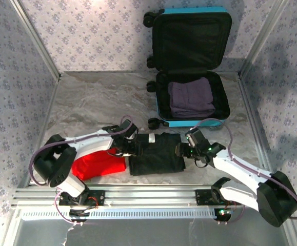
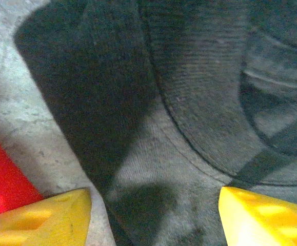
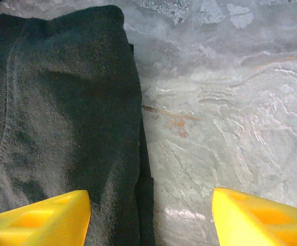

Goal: Pack the luggage

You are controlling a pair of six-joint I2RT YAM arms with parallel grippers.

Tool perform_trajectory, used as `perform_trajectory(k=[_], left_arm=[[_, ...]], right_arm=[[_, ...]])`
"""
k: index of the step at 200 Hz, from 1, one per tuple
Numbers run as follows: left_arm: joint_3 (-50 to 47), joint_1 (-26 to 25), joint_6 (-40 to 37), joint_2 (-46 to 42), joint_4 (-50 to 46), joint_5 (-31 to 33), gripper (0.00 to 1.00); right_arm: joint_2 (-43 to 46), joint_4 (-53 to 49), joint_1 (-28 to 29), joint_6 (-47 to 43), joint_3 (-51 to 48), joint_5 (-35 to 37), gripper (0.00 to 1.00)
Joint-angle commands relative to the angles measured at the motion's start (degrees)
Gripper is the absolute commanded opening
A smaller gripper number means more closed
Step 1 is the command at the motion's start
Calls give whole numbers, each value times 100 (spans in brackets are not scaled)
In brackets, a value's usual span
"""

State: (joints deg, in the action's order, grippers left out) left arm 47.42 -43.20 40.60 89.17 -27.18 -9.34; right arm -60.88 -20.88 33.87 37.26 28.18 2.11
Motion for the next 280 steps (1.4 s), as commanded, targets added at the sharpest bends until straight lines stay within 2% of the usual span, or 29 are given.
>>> perform_trajectory(k=[1, 36, 94, 174, 197, 218, 252, 280], left_arm=[[201, -32, -13, 215, 55, -24, 66], [139, -33, 69, 354, 269, -265, 66], [96, -161, 163, 216, 544, -471, 63], [177, -447, 377, 243, 807, -397, 59], [194, -470, 390, 222, 880, -400, 58], [219, -480, 396, 216, 890, -408, 50], [266, -483, 348, 88, 832, -345, 26], [351, -481, 250, -51, 636, -222, 18]], right_arm=[[-212, 262, -42, -75, 111, -116, 66], [-789, 786, -48, -375, 172, -449, 66], [-1539, 1654, 260, -174, 274, -904, 64], [-1402, 1493, 747, -14, 371, -774, 55], [-1416, 1490, 779, -33, 398, -774, 50], [-1427, 1437, 776, -48, 416, -731, 43], [-1416, 1326, 743, -83, 465, -719, 28], [-1365, 1122, 658, -83, 554, -689, 8]])
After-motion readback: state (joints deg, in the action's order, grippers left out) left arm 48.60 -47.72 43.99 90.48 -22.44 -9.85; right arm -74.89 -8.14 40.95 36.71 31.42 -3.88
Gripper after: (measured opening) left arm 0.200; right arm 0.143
